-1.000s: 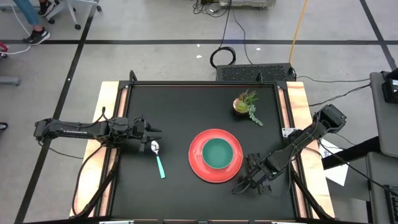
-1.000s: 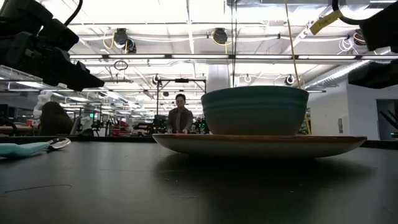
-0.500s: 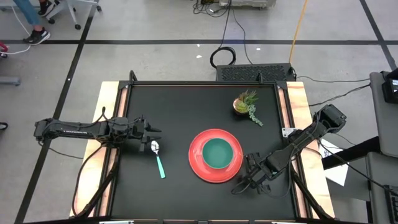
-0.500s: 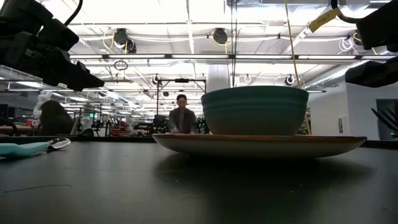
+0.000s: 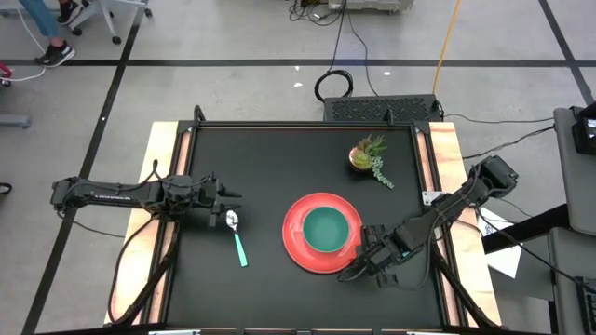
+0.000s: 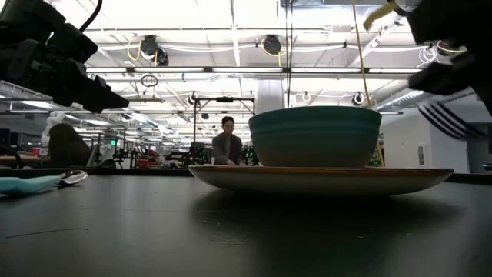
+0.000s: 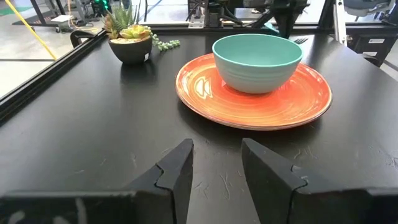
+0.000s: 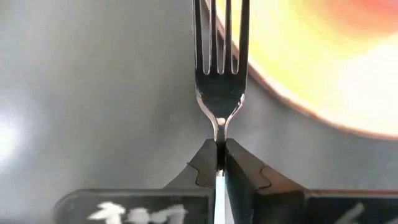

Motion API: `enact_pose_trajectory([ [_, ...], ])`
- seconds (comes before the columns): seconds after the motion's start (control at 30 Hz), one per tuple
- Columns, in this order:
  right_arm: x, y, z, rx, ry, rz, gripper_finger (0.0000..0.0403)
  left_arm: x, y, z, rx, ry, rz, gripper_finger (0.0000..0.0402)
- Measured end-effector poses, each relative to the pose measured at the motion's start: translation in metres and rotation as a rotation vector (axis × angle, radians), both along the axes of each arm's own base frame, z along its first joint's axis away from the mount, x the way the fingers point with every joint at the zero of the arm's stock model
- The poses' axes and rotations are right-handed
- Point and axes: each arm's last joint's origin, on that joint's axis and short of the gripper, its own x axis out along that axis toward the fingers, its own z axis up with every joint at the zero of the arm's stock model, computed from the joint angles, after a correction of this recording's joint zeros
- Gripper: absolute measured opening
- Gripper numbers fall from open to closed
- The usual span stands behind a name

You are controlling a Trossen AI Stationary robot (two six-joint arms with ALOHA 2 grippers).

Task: Set table place
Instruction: Put the blue fork on the orange plate to the right of the green bowl

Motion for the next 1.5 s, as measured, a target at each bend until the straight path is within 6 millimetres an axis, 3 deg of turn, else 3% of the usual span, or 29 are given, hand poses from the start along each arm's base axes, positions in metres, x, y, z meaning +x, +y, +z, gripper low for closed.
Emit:
enact_pose_trajectory([
  [0.23,0.014,0.0,0.024,0.022,-0.059,0.013,0.0006,0.0,0.0,0.0,0.007,0.0,-0.002,0.0143],
  [0.67,0.017,-0.005,0.025,0.023,-0.053,-0.028,0.0006,0.0,0.0,0.0,0.006,0.0,-0.002,0.0143],
  [1.17,-0.006,-0.027,0.067,0.016,-0.179,-0.187,0.0006,0.0,0.0,0.0,0.007,0.0,-0.002,0.0143],
  [1.5,-0.007,-0.031,0.072,0.032,-0.205,-0.186,0.0007,0.0,0.0,0.0,0.014,0.001,-0.005,0.0143],
])
